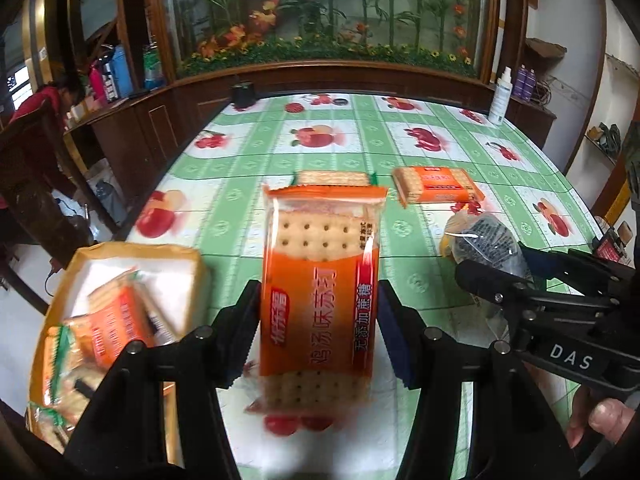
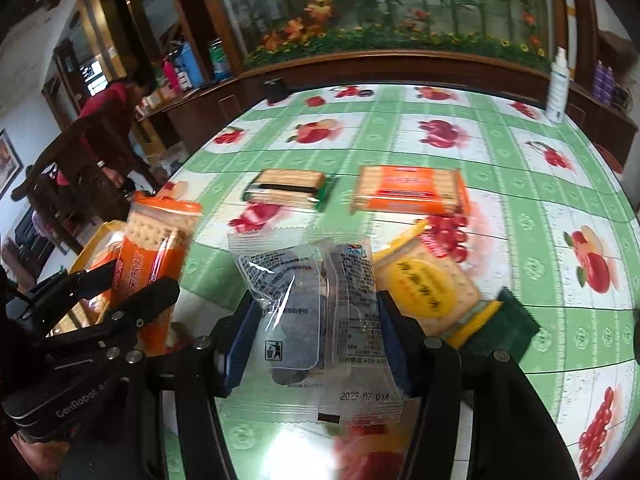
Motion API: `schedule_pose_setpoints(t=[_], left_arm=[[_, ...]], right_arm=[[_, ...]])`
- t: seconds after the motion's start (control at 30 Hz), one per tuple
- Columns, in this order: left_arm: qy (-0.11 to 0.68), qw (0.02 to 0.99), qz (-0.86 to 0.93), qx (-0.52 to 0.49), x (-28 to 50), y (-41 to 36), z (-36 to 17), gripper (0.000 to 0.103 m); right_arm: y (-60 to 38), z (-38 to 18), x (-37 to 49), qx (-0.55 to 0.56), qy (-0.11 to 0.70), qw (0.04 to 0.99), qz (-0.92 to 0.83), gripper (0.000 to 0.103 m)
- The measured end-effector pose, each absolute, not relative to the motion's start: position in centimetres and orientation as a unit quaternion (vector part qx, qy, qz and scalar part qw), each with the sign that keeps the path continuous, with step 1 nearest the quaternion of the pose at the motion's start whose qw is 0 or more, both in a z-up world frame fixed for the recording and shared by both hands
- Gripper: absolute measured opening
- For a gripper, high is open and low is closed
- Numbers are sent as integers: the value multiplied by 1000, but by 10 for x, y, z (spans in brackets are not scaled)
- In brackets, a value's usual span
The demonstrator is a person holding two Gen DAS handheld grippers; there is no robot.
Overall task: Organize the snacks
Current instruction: 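Carry the cracker pack and clear bag to the cardboard box and release them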
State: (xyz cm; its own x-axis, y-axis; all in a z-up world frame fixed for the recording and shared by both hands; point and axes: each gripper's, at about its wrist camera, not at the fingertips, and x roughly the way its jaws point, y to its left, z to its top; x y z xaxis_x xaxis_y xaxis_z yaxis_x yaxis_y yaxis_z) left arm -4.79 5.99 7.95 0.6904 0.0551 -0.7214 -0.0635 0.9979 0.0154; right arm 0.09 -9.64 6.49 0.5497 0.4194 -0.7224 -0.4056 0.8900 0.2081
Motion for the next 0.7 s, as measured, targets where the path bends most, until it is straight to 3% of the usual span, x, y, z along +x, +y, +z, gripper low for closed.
schedule_pose_setpoints(t=[0.7], left_arm=[[381,920,15,-94,-119,137,101,58]], right_arm=[[10,81,-31,-51,394,855,333,58]])
